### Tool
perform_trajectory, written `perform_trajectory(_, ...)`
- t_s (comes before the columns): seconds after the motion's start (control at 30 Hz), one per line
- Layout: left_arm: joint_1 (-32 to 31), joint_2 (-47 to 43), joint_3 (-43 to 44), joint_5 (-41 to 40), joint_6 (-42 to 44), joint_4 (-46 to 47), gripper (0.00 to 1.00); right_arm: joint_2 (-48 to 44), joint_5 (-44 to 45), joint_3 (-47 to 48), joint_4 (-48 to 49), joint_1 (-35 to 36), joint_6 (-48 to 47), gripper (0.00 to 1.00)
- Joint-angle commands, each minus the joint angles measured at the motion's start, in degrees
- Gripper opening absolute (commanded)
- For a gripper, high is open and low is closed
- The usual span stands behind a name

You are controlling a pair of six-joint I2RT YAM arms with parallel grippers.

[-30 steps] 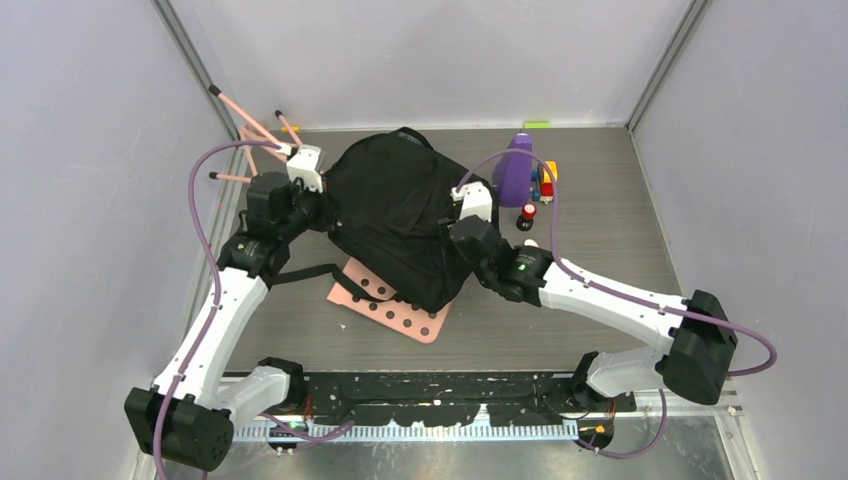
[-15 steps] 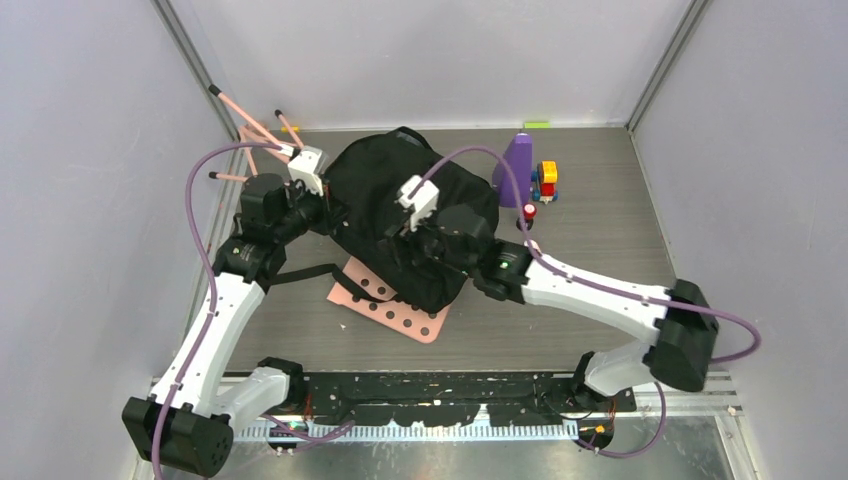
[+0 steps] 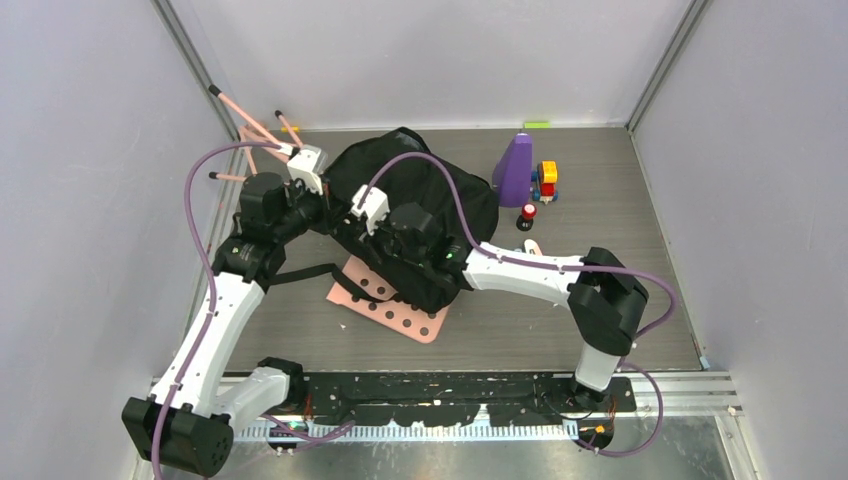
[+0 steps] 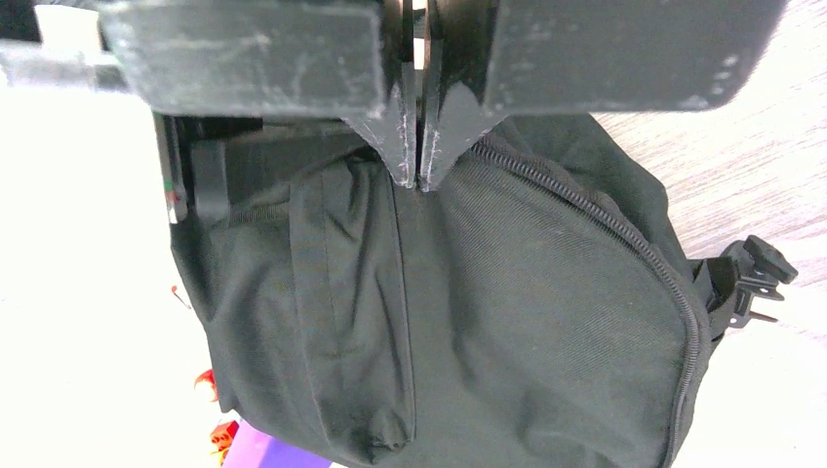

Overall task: Pack the student bag
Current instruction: Zip the student bag at the center of the board.

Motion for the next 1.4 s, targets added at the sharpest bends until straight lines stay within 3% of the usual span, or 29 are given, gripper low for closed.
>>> perform_trajectory(0.0, 0.39, -0.53, 3.25, -1.92, -0.81, 7.68, 0.00, -0.46, 4.86, 2.27, 7.01, 1.91, -2.52, 0.02)
perform_trajectory(0.37, 3.20, 7.94, 10.84, -3.41, -3.48, 15.36, 0.00, -16.60, 15.62, -14.31, 5.86, 10.27, -1.20, 0.01)
perform_trajectory(0.67, 5.87, 11.07, 15.38, 3.19, -3.45, 16.86, 0.00, -21.29, 17.27, -17.84, 4.21, 12.60, 1.84, 0.01)
perform_trajectory(0.73, 6.03, 9.85, 15.15, 8.78, -3.15, 16.77, 0.00, -22.50, 17.13, -17.75, 3.38, 12.58, 3.09, 0.13)
perform_trajectory(0.77, 6.03, 9.14, 14.82, 11.58, -3.43, 16.59, 0.00, -23.31, 17.56, -17.23, 2.77, 12.56, 4.65, 0.35)
perform_trajectory(0.8, 6.02, 8.15, 14.28, 13.98, -3.96, 16.32, 0.00, -23.76, 18.39, -16.92, 2.49, 12.35, 5.35, 0.46)
perform_trajectory(0.83, 6.02, 7.37, 13.68, 16.18, -4.57, 15.69, 0.00, -24.70, 18.45, -16.03, 1.53, 12.09, 6.54, 0.64)
perform_trajectory(0.9, 5.97, 5.49, 11.39, 19.65, -5.98, 14.59, 0.00, -25.57, 17.95, -13.53, -1.87, 10.20, 8.64, 0.76)
perform_trajectory(1.0, 6.02, 2.10, 6.44, 22.19, -7.09, 13.80, 0.00, -25.58, 12.30, -8.74, -8.62, 4.63, 12.69, 0.79)
perform_trajectory(1.1, 6.01, -1.26, 4.52, 20.28, -4.38, 8.60, 0.00, -25.61, 7.57, -7.74, -9.33, 0.83, 13.81, 0.81)
perform_trajectory(1.13, 6.01, -2.14, 4.73, 18.84, -3.44, 6.27, 0.13, -25.63, 6.71, -7.30, -9.22, 0.10, 14.80, 0.81)
perform_trajectory(1.17, 6.03, -3.22, 5.36, 16.85, -2.80, 4.04, 0.37, -25.53, 5.35, -6.90, -9.35, -1.56, 15.57, 0.82)
perform_trajectory(1.23, 6.01, -4.84, 6.34, 11.26, -2.02, 0.20, 0.66, -24.72, 5.75, -4.63, -10.76, -3.50, 18.03, 0.82)
perform_trajectory(1.3, 6.03, -6.28, 7.18, 3.60, -1.81, -2.42, 0.81, -23.32, 8.70, -1.74, -13.58, -4.64, 19.91, 0.82)
perform_trajectory(1.37, 6.03, -6.76, 8.66, -6.57, -3.47, -5.70, 0.89, -21.01, 12.58, 3.04, -16.62, -5.13, 21.16, 0.82)
